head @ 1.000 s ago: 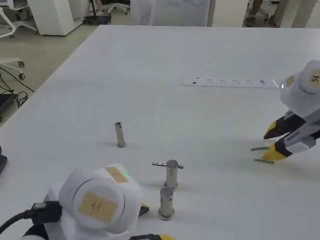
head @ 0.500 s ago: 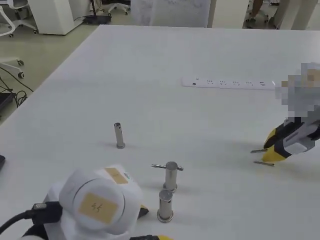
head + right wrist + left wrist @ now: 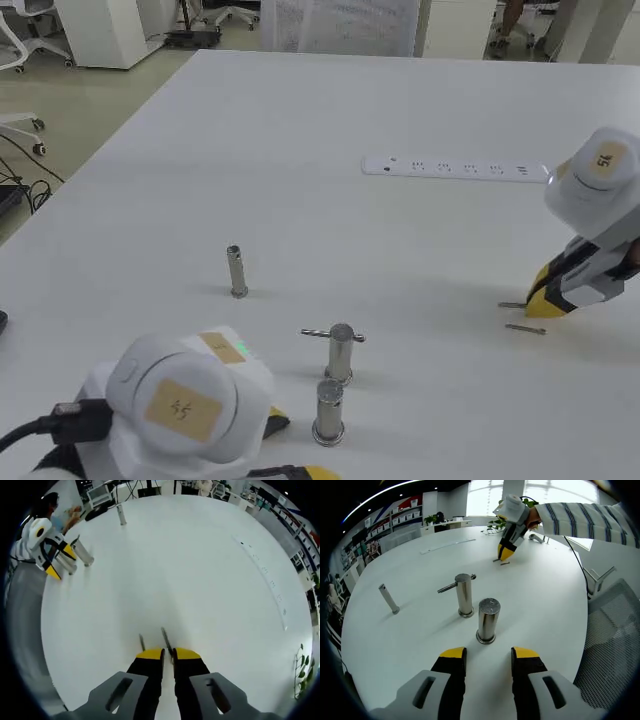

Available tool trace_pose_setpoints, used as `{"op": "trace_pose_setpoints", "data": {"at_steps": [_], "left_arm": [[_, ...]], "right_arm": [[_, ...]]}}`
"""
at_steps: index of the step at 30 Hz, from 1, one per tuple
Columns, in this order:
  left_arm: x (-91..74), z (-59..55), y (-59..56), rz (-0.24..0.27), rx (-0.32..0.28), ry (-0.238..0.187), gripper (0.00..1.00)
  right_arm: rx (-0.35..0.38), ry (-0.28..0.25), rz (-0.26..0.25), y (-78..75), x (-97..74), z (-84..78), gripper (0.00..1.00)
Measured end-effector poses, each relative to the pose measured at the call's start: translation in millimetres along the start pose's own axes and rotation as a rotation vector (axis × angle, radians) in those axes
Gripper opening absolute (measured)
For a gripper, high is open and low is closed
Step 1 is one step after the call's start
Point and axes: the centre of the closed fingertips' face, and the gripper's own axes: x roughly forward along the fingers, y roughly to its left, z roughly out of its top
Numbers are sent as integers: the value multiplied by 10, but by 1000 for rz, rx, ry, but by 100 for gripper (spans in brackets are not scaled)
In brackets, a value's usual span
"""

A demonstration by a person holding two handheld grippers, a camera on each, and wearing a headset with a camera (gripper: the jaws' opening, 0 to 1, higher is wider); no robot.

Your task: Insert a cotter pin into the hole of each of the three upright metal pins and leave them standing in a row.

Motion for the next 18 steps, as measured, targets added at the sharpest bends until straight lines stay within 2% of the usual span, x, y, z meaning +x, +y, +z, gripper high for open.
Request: {"op": "trace_pose_setpoints", "data": {"at_steps": [2,7,11,15,18], "left_arm": [[-1,-10,2,0,-2,4,34],[-13,-4,6,2,-7,-3,33],[-17,5,12,1,-15,-9,33],[-28,24,3,-3,-17,-23,36],[-42,47,-28,-19,-21,-33,37]], "right_arm": [[-15,13,-15,-14,2,-6,5],[-76,41,-30,-7,-2,-11,5],[-59,39,-39,-22,-9,-21,4],[-103,49,-56,-9,-13,-29,3],[-101,48,-64,-19,-20,-34,3]]}}
